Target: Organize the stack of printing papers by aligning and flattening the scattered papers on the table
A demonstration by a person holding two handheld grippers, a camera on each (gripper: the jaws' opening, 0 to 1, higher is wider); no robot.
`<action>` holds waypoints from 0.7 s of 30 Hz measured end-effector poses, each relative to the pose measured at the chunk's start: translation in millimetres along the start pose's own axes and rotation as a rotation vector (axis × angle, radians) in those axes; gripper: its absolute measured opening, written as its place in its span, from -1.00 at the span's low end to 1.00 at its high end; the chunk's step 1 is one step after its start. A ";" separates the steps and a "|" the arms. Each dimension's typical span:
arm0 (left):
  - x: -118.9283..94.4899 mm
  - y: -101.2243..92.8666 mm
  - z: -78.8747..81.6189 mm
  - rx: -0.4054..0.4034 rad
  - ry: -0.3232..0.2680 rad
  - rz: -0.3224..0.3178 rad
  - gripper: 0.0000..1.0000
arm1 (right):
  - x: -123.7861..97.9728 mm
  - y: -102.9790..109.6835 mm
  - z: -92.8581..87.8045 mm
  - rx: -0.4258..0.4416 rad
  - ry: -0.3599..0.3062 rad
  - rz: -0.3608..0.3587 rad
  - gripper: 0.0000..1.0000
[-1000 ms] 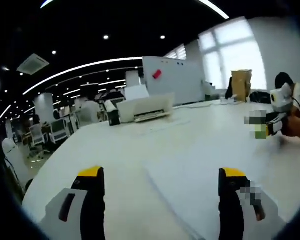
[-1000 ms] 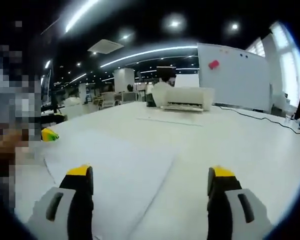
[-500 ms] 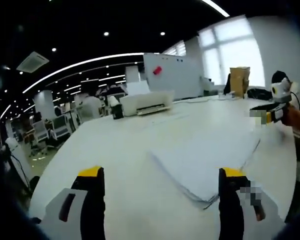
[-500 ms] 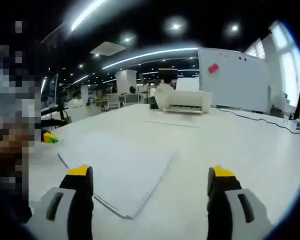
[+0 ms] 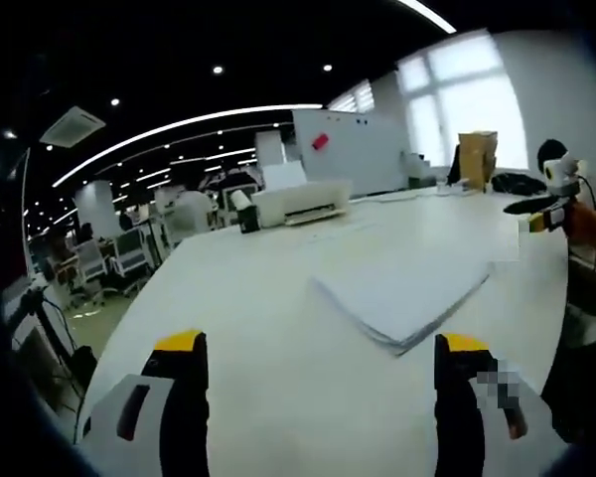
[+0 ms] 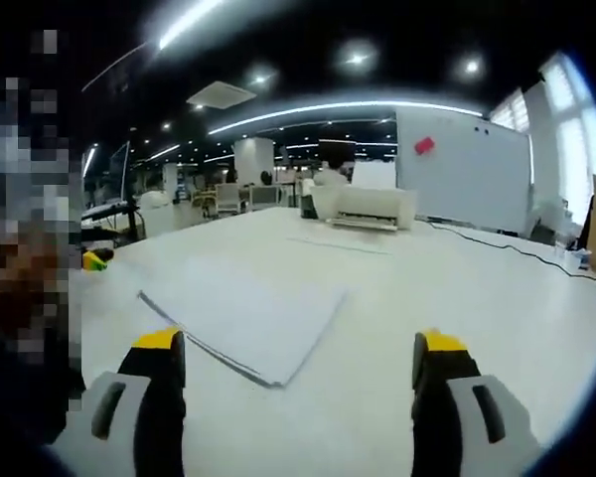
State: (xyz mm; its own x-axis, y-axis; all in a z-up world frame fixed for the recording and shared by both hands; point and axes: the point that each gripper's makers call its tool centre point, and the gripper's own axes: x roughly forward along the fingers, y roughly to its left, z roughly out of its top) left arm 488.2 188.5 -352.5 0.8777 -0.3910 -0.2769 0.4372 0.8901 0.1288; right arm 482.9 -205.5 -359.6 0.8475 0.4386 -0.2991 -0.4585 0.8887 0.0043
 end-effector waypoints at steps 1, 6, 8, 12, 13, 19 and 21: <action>-3.3 0.9 -1.6 -0.001 0.004 0.002 0.94 | -2.2 -0.1 -0.8 0.000 0.001 0.000 0.80; -20.1 3.6 -8.4 -0.014 0.019 0.006 0.94 | -15.7 3.7 -3.5 0.020 0.011 0.012 0.80; -26.2 4.7 -11.6 -0.017 0.031 0.008 0.94 | -20.7 6.0 -3.7 0.026 0.013 0.017 0.80; -38.1 7.0 -14.4 -0.016 0.043 0.012 0.94 | -29.5 8.6 -2.1 0.034 0.012 0.024 0.80; -40.9 8.0 -13.7 -0.021 0.040 0.013 0.94 | -31.7 8.5 -1.7 0.034 0.013 0.022 0.80; -52.2 14.2 -15.4 -0.031 0.040 0.023 0.94 | -47.0 10.9 -1.4 0.038 0.012 0.014 0.80; -54.9 14.6 -17.2 -0.033 0.048 0.021 0.94 | -51.6 13.3 -3.2 0.030 0.022 0.017 0.80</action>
State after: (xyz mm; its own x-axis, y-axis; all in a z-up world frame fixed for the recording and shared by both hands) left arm 443.0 227.0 -351.7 0.8759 -0.3609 -0.3202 0.4111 0.9057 0.1038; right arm 432.2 -216.7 -347.1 0.8332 0.4513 -0.3194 -0.4645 0.8847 0.0384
